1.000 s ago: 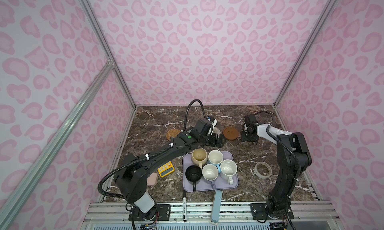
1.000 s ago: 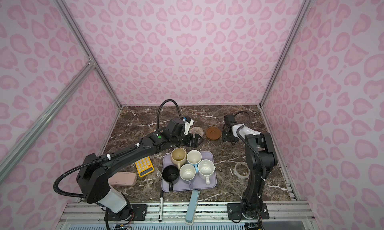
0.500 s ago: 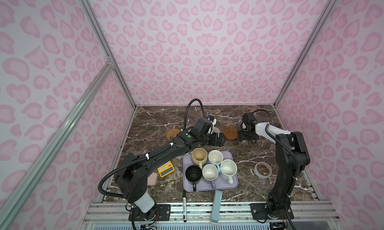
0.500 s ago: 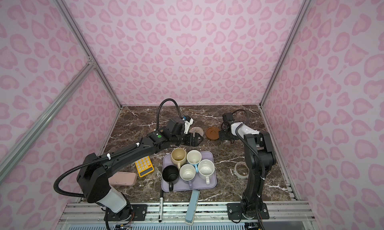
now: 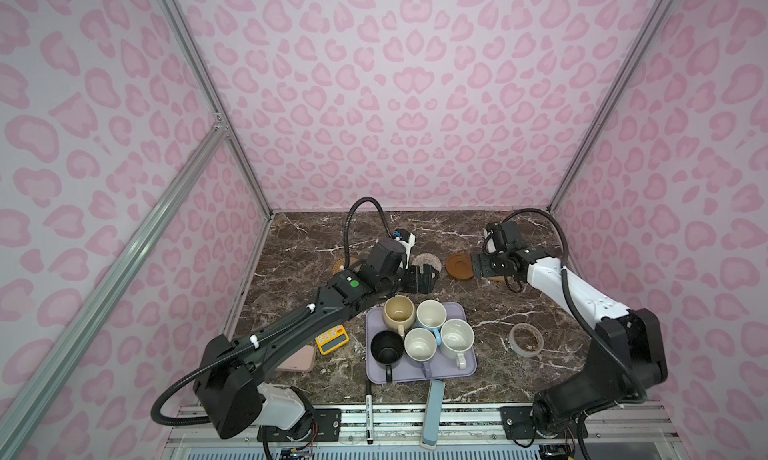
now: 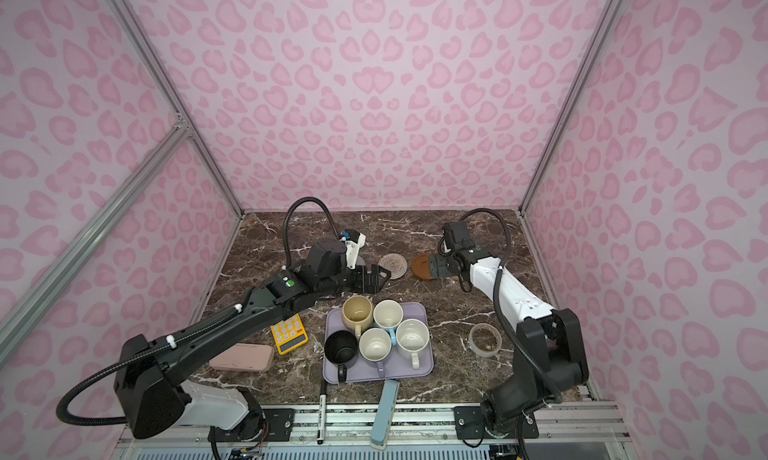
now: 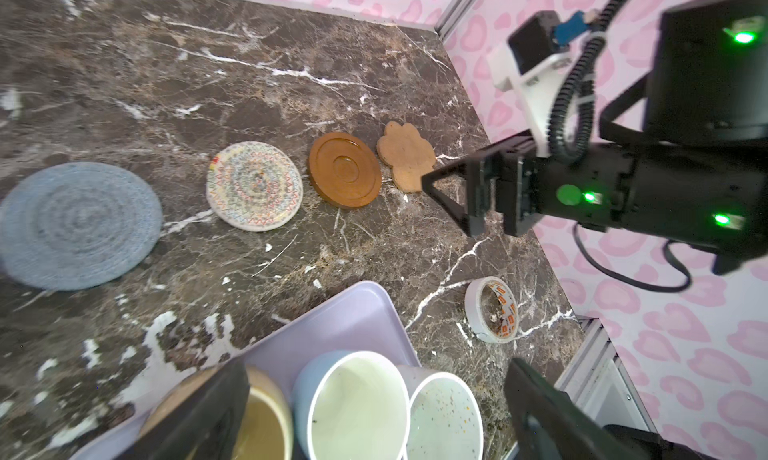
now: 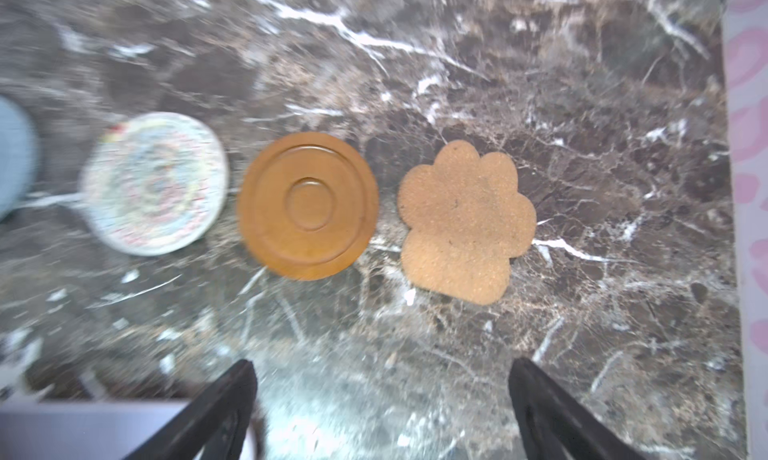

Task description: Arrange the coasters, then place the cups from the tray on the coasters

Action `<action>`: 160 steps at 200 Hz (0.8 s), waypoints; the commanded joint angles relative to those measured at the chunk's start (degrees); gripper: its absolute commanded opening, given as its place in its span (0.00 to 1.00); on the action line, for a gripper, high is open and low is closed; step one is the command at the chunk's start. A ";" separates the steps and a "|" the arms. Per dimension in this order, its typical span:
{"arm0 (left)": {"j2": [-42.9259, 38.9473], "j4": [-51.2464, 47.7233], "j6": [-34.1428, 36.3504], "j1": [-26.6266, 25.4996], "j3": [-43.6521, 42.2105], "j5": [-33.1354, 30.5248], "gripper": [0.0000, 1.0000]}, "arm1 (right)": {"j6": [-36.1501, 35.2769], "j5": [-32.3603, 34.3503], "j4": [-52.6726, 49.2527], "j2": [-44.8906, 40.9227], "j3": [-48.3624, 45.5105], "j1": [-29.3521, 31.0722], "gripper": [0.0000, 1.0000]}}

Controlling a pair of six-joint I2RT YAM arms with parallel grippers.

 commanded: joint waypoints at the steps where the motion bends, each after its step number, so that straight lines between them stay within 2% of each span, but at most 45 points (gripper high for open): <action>1: -6.03 -1.15 -0.49 0.10 -4.15 -5.26 0.98 | 1.14 -0.22 1.66 -6.31 -3.22 2.29 0.99; 32: -18.14 3.82 -2.32 0.42 -14.70 -7.64 0.98 | 3.24 -5.74 0.82 -14.87 -6.50 6.45 0.99; 40: -20.12 2.55 -4.24 0.62 -16.15 -9.74 0.94 | 3.14 -5.75 0.45 -16.56 -7.20 8.40 0.99; 46: -21.12 1.27 -5.12 0.83 -16.53 -10.66 1.00 | 2.98 -5.71 0.44 -17.58 -7.72 9.75 0.99; 50: -21.53 0.08 -5.48 0.81 -16.50 -11.07 0.97 | 2.95 -5.62 0.52 -17.96 -8.01 10.58 0.99; 61: -21.88 -3.72 -6.07 0.87 -15.62 -10.95 0.97 | 2.95 -5.45 0.78 -19.15 -8.90 13.25 0.98; 96: -19.12 -8.29 -7.42 0.49 -15.46 -5.56 0.97 | 4.52 -6.56 4.48 -21.27 -12.78 19.23 0.98; 104: -17.62 -9.70 -7.63 0.36 -15.04 -5.36 1.00 | 4.62 -6.74 5.02 -21.20 -13.16 20.06 0.99; 126: -12.22 -13.89 -7.46 -0.95 -12.36 -6.00 0.89 | 4.36 -5.91 5.58 -21.01 -13.53 21.83 0.99; 160: -4.56 -19.01 -7.19 -2.95 -8.12 -7.99 0.78 | 4.42 -4.76 5.18 -20.96 -13.67 21.94 0.99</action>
